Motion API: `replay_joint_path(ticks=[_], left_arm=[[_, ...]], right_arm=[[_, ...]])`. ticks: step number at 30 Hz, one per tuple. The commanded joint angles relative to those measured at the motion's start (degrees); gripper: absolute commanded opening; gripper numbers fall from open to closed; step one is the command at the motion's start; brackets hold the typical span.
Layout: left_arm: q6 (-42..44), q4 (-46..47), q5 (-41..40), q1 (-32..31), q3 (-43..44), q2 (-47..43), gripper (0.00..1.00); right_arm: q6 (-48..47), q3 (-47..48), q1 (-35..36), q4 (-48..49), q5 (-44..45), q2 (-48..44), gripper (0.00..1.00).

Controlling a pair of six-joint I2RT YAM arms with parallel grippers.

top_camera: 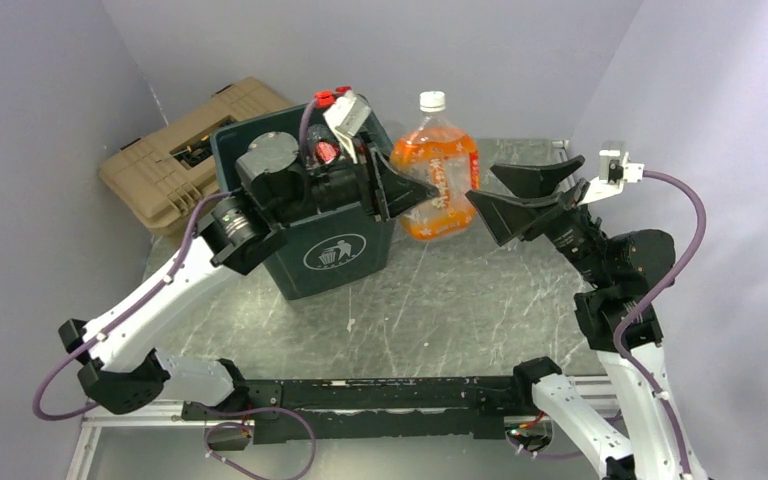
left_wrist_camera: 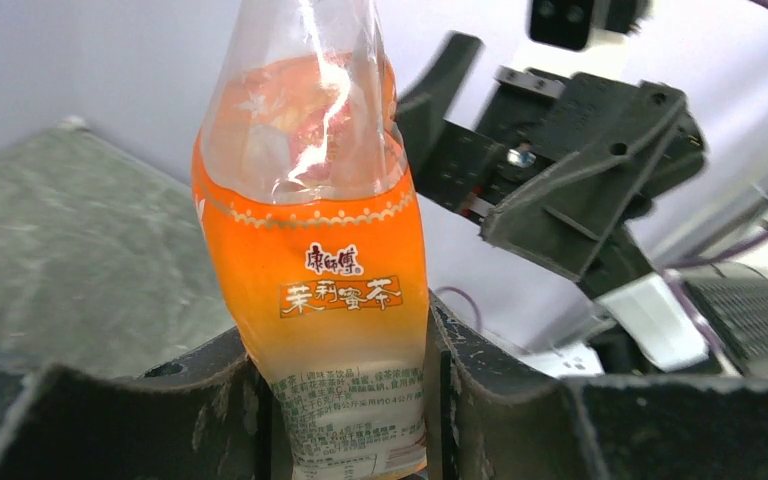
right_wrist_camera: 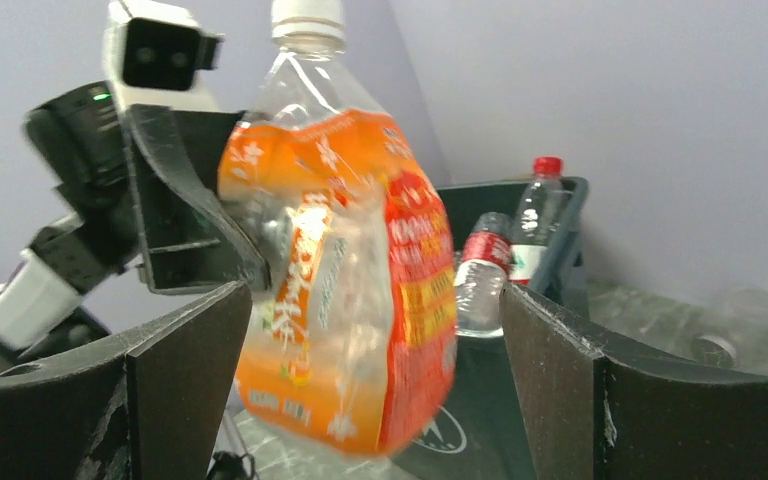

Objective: Put the plastic bottles in the bin
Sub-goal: Pick up the plastic bottle from the corner of the board, then place the plastic bottle in the trash bin.

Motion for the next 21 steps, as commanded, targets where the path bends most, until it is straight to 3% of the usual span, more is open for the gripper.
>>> replay_joint_path(ticks=[1,11,19,21], left_arm=[[8.6,-3.1,-16.2,0.1,3.4,-6.2,0.0],[28.6,-10.6,-43.3,0.1,4.8,-12.3,0.0],[44.0,-8.7,-59.9,0.3,1.7,-11.8,0.0],[42.7,-10.8,-60.1,3.4,2.1,-10.4,0.0]], right_arm=[[-2.9,3.8,0.1,-7.5,8.4,-2.9,1.0],[-4.7,-0.1,0.1,-10.7,20.1,-13.2,1.0],[-3.3,-8.3,0.1,-13.2,30.4,-17.6,0.99],[-2.3,-9.7,0.1,-14.1,31.7,-16.9,0.99]])
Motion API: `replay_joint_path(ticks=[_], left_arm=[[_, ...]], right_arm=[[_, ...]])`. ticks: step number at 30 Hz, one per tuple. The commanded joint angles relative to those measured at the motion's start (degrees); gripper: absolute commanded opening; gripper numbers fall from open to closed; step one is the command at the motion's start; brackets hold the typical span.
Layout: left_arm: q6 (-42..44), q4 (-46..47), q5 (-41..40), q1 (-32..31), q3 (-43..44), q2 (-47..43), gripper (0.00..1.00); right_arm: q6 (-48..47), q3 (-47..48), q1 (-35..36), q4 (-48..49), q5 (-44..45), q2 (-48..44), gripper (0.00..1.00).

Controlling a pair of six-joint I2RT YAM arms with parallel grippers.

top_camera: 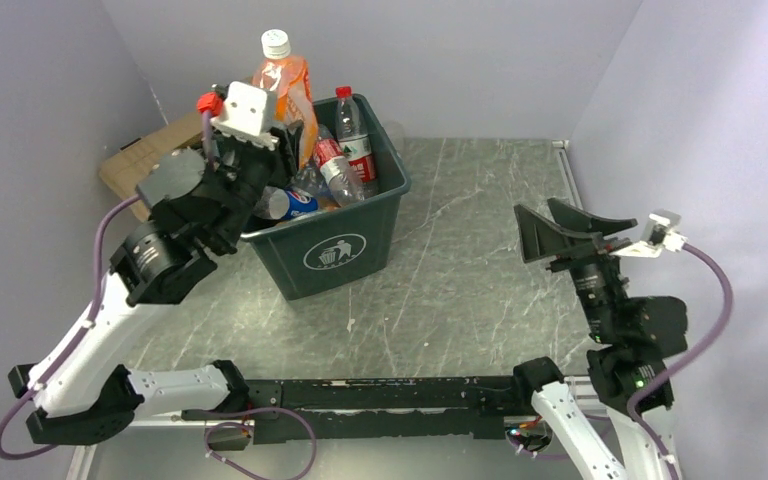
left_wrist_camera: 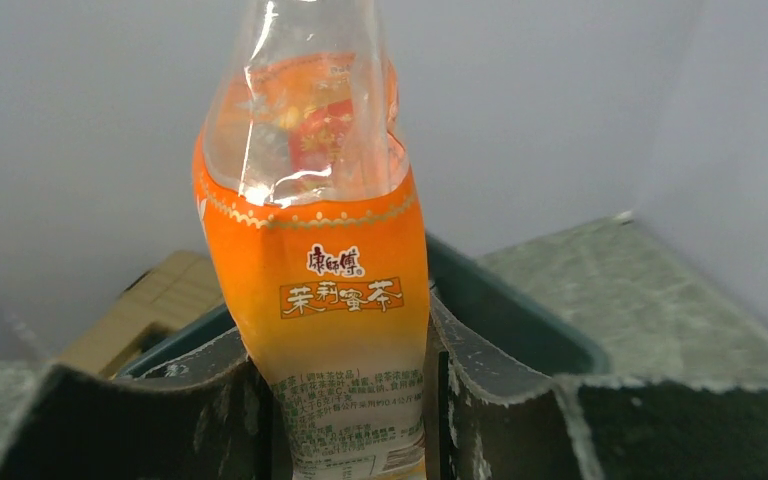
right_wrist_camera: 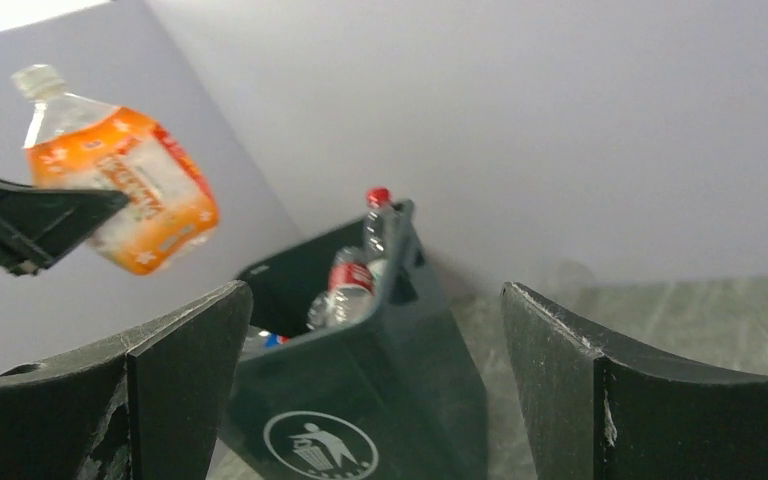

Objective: Put the plastic bottles in the bin
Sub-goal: Place the plastic bottle in the trash bin.

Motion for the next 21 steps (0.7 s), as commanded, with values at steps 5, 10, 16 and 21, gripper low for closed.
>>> replay_joint_path(ticks=[5,10,16,21], left_arm=[[-4.6,-11.3,3.4,14.3,6.3,8.7,0.0],[-4.0,-5.7,3.8,17.8,5.0,11.2,0.0],[-11.2,-5.6,7.8,27.7,3.3,17.0,0.0],[-16.8,5.9,11.1,31.5,-10.1,15.0,0.0]], right_arm=[[2.3,-5.3,0.1,-3.3,6.8,2.4,0.98],[4.6,-10.3,0.2,-2.0,6.6,1.3,0.97],[9.3,-15.4,0.1,-0.1,2.6,1.2,0.96],[11.1,-17.9,0.2,1.1,1.6,1.0,0.95]])
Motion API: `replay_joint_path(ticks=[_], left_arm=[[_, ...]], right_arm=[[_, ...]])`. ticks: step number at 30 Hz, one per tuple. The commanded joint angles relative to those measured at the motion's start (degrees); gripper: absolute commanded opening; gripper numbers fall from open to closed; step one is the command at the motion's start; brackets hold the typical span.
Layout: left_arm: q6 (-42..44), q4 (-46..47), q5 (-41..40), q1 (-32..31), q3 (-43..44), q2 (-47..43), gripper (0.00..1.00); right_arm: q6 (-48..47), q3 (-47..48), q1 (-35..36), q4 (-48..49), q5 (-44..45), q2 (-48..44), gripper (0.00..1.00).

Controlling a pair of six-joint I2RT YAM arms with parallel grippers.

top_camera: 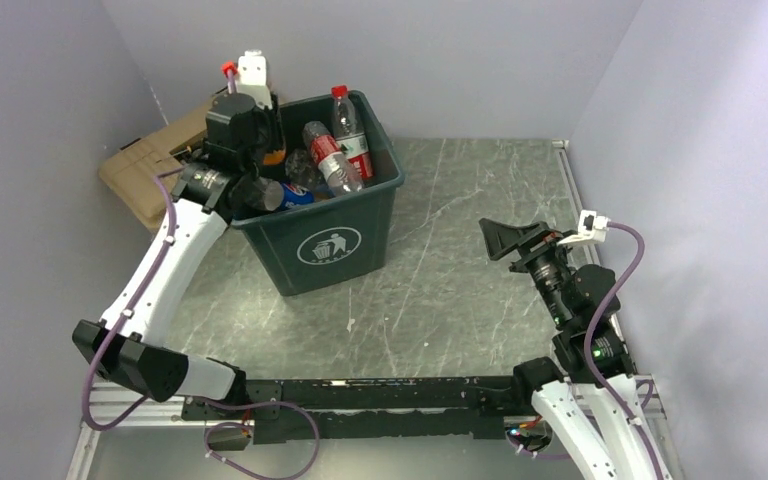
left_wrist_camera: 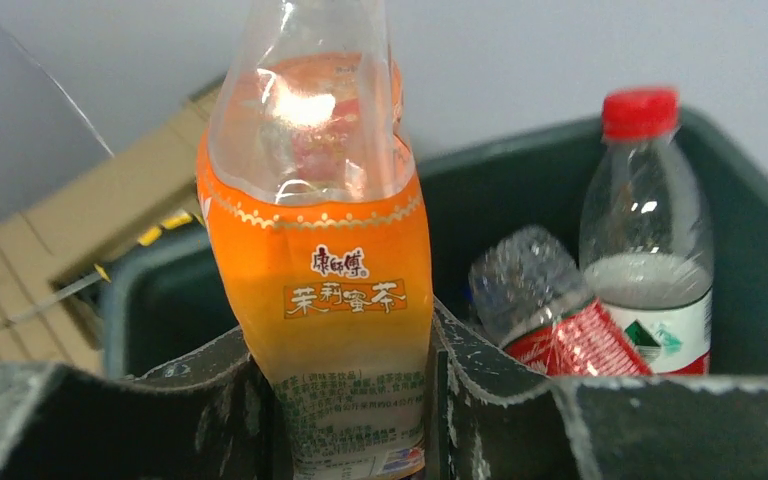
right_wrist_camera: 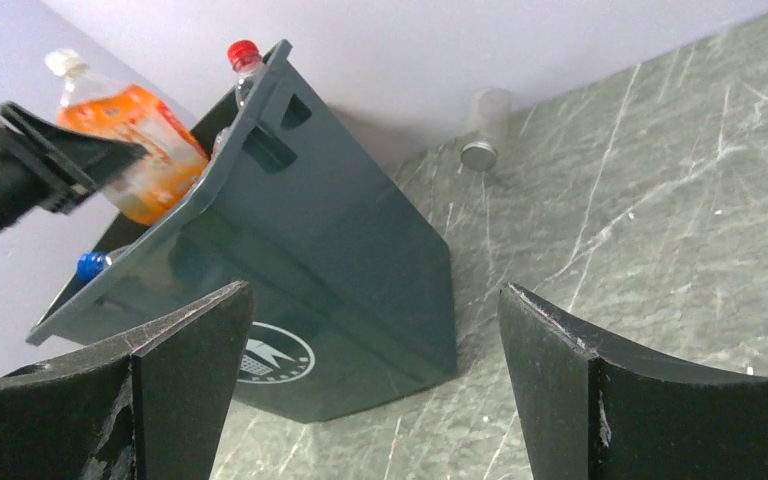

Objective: Put the plastic bottles in the bin
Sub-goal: Place the plastic bottle in the trash bin.

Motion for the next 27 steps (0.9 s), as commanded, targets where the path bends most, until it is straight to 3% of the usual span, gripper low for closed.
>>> replay_joint_path(ticks=[1,10,15,16,18,20,22,27], left_arm=[[-6.1,11.6,4.0,1.8,-9.2,-2.0,0.0],[-10.7,14.5,8.8,1.9,-16.5,-2.7,0.0],[-13.4,8.0,12.6,1.9,-15.2,-2.5,0.0],[-13.7,6.8,13.4,1.9,-15.1,-2.6,0.1],[-14.1,6.0,14.4,1.9,-15.6,-3.4,0.47],[-14.1,6.4,14.9,1.9,-15.8,-5.2,0.78],[-13.5,5.2,15.4,1.9,-14.1,-5.9,0.98],[-13.1,1.5,16.1,1.9,-8.1,-7.9,0.99]], right_arm=[[3.1,-1.7,0.1,4.6,-2.1,-0.5,0.95],[4.4,-3.7,0.2,6.6,-3.8,1.5,0.95],[4.7,-3.9,0.1,7.4,-3.9,2.7,0.95],[4.7,-3.7,0.1,7.4,-3.9,3.2,0.95],[5.0,-3.5,0.2,7.6,-4.0,4.1,0.95],[5.1,-3.4,0.1,8.0,-3.9,4.7,0.95],[5.0,-3.0,0.2,8.1,-3.7,5.1,0.96],[4.5,-1.4,0.2,8.2,-3.0,6.4,0.96]])
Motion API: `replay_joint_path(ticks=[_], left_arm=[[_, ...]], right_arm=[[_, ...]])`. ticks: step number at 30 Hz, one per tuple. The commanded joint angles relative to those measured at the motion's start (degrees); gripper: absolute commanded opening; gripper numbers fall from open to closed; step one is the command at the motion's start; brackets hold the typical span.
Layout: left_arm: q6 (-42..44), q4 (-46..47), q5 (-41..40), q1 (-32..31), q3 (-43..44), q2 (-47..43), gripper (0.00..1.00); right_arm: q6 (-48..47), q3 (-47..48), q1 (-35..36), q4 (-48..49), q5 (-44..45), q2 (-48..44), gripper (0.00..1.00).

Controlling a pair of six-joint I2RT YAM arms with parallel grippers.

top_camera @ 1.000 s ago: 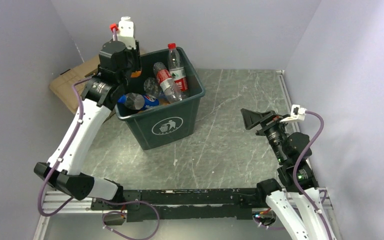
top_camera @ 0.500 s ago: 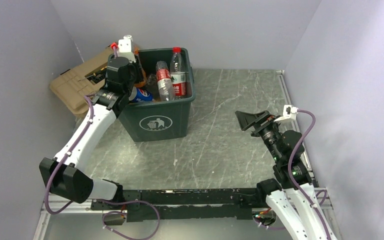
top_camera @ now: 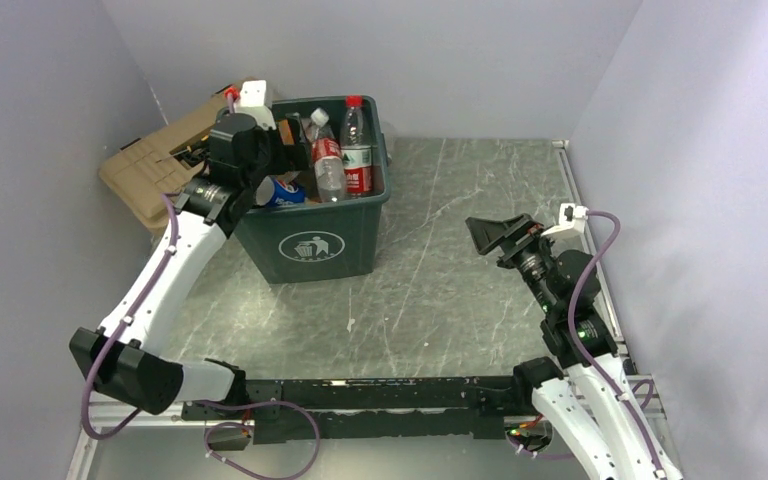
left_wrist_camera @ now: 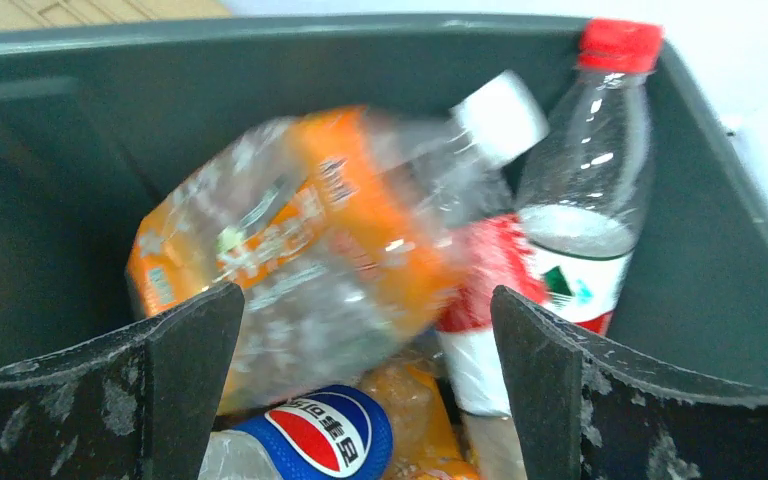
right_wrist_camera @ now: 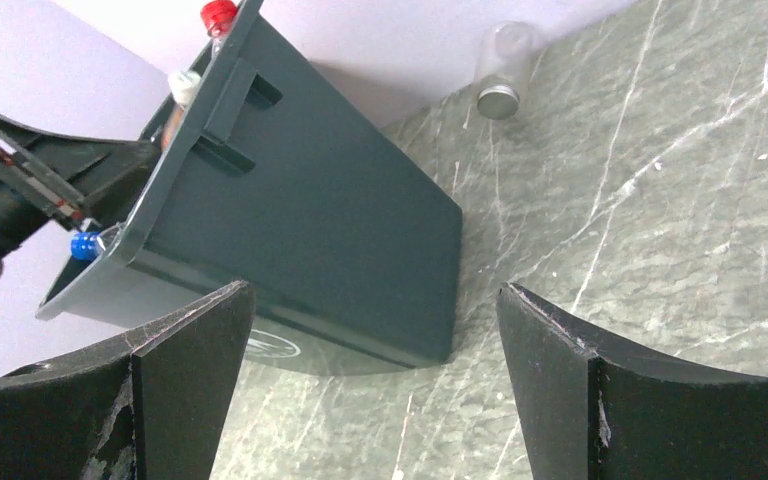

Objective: Put the plastic bottles in the bin
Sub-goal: Place the plastic bottle in the trash bin, then pick up the plastic bottle from the corner of the board.

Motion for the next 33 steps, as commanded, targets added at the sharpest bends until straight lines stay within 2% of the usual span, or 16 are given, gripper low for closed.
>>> replay_joint_path(ticks=[1,11,19,26,29,33], left_arm=[[-1.3,-2.1,3.5,-0.3,5.9,-4.9,1.0],[-2.3,-2.5,3.4,-0.3,7.7,-13.7,1.0],[0.4,1.6,2.9,-0.3,4.9,-18.1,1.0],[0.4,5.3,-0.7,-0.3,0.0,-25.3,0.99],[-2.2,6.5,-1.5,-0.3,-5.2,-29.6,1.0],[-5.7,5.8,-0.5,-0.3,-9.8,-34.7,0.99]], right_arm=[[-0.1,2.7,0.1,3.6,0.2,1.0,0.95],[1.9,1.6,0.2,5.7,0.5,3.8,0.96],[3.0,1.3,0.2,6.8,1.5,5.3,0.96],[3.7,0.6,0.0,6.4,7.5,8.3,0.95],[6.6,-1.7,-0.3,10.8,8.3,11.9,0.94],[9.2,-3.3,-0.4,21.2,5.7,22.2,0.9]])
